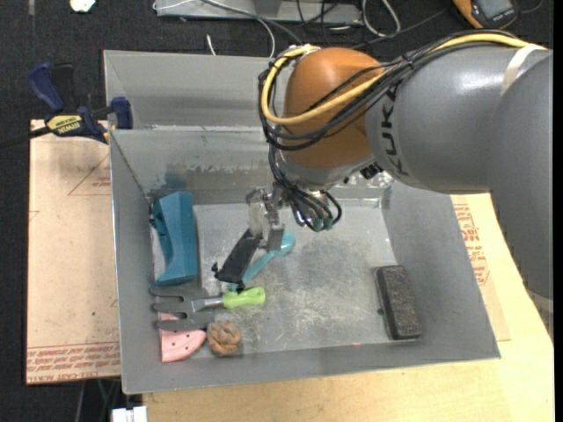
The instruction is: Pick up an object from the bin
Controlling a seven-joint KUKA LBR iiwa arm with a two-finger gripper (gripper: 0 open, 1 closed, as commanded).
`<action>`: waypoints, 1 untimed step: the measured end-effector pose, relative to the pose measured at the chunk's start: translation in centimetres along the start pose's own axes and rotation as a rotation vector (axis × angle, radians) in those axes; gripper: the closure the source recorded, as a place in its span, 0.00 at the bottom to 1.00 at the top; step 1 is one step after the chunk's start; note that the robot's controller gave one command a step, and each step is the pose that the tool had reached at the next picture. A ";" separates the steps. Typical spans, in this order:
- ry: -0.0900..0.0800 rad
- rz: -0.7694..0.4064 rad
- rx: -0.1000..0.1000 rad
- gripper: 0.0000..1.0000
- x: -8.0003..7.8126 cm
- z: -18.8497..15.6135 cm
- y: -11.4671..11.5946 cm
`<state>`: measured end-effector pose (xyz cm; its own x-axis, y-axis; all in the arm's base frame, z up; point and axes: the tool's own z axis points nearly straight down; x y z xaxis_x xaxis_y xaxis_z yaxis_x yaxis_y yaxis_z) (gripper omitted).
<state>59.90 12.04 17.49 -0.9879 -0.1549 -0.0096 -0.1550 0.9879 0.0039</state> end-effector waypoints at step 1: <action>0.011 -0.293 -0.002 0.00 4.2 9.8 -3.4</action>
Offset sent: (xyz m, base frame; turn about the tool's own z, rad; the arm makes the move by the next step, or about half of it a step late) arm 0.0000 0.0000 0.0000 0.0000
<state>56.39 8.04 7.66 -0.9012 -0.4334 0.0006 -0.4334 0.9012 0.0046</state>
